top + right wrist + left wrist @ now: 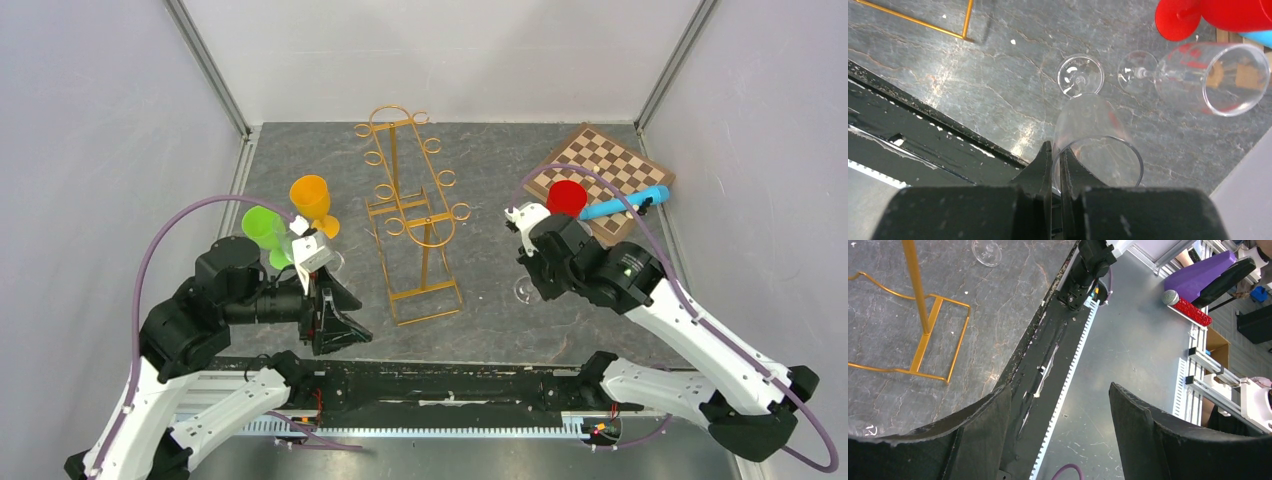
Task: Take the wine glass off the wine glass rack
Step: Place the wine glass at the center of the board.
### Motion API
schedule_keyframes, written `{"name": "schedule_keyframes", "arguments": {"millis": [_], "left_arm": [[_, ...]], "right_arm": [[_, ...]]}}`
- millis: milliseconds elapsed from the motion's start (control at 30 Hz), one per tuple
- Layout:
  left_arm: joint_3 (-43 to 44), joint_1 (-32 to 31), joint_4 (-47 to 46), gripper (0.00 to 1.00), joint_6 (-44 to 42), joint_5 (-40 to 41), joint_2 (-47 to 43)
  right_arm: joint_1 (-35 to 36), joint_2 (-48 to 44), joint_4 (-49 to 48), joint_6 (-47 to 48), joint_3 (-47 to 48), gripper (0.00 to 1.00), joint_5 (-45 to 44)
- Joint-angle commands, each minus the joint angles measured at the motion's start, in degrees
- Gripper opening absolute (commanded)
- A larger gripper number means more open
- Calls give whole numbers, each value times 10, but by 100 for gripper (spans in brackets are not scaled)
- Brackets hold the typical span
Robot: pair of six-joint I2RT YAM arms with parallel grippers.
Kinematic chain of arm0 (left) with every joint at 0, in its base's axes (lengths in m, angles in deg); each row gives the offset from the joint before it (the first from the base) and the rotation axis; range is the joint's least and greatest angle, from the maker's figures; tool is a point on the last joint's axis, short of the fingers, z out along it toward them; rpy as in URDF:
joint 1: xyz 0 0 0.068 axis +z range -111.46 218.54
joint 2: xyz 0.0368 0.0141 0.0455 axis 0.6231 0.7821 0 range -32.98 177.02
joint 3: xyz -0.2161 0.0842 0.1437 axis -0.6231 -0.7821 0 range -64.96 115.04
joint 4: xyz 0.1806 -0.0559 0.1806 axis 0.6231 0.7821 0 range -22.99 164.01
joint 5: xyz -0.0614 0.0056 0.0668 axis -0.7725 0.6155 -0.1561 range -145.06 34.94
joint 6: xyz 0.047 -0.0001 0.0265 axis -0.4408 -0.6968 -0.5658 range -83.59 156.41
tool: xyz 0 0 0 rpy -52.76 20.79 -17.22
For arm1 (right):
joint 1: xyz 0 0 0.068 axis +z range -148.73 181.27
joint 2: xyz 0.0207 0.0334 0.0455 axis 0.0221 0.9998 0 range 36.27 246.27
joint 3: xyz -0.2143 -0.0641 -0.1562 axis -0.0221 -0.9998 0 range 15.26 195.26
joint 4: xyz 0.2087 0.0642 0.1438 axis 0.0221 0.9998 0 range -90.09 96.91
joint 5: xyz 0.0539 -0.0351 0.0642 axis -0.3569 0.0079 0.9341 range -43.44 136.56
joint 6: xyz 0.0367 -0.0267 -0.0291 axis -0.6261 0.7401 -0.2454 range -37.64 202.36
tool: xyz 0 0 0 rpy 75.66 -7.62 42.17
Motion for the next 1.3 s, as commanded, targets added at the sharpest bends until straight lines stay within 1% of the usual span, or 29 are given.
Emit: {"name": "schedule_keyframes", "arguments": {"millis": [0,133,300,567,600,967,1033,1100,1167,1267], "left_arm": [[14,3,-1,77,10,-15,-11],[19,3,3,77,7,-18,-12],[17,3,7,77,2,-18,-12],[14,3,-4,77,5,-29,-9],[15,3,-4,78,5,-29,-9],[16,3,-3,78,2,-31,-9],[14,3,-2,78,1,-31,-10],[11,3,-3,77,1,-29,-9],[10,3,-3,78,1,-29,-8],[9,3,-2,78,1,-29,-8]], "right_arm": [[-22,13,-52,39,9,0,49],[-36,28,-52,48,23,0,79],[-44,44,-29,57,47,0,97],[-65,70,-8,72,59,0,108],[-67,72,-7,88,58,0,111],[-79,91,-11,94,57,1,120],[-80,92,-12,94,56,8,114],[-82,92,-12,94,56,19,110],[-82,92,-12,94,57,22,109],[-82,92,-10,91,69,32,97]]}}
